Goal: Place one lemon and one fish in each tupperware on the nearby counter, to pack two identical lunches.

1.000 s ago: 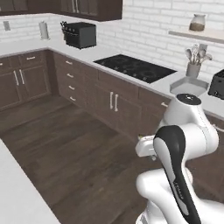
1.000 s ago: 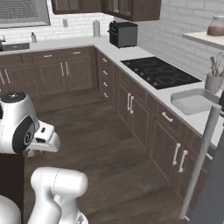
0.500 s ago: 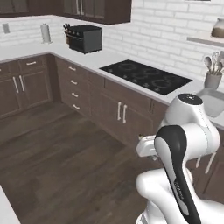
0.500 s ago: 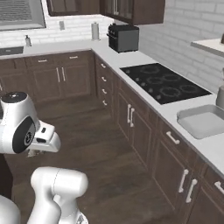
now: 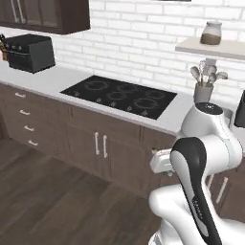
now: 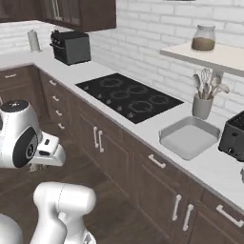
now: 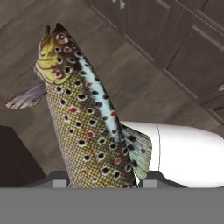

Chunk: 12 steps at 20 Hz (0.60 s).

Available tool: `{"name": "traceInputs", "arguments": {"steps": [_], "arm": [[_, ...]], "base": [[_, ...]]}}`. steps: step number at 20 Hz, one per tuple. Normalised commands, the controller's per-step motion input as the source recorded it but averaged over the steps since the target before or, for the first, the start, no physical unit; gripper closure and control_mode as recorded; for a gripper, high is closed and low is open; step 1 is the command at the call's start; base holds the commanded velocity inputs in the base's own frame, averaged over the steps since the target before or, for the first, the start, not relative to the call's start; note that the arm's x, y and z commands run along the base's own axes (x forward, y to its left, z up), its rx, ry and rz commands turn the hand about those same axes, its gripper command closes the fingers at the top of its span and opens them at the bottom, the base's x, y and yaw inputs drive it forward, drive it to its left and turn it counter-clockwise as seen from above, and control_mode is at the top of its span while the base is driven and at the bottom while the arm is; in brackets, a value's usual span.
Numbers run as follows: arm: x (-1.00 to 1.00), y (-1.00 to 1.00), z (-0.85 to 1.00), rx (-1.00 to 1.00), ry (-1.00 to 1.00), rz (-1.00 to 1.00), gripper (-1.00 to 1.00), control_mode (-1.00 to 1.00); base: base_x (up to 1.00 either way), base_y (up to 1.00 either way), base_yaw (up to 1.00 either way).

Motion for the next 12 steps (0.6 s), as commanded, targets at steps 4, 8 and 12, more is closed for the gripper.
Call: {"name": "traceInputs", "arguments": {"steps": [4, 8, 12], "arm": [[0.0, 0.0, 0.0, 0.0, 0.0, 0.0, 1.0, 1.0], [0.0, 0.0, 0.0, 0.0, 0.0, 0.0, 1.0, 1.0], [0.0, 0.0, 0.0, 0.0, 0.0, 0.0, 1.0, 1.0]], "base": [[0.97, 0.0, -0.61], [1.0, 0.0, -0.45], [1.0, 0.0, -0.46]]}}
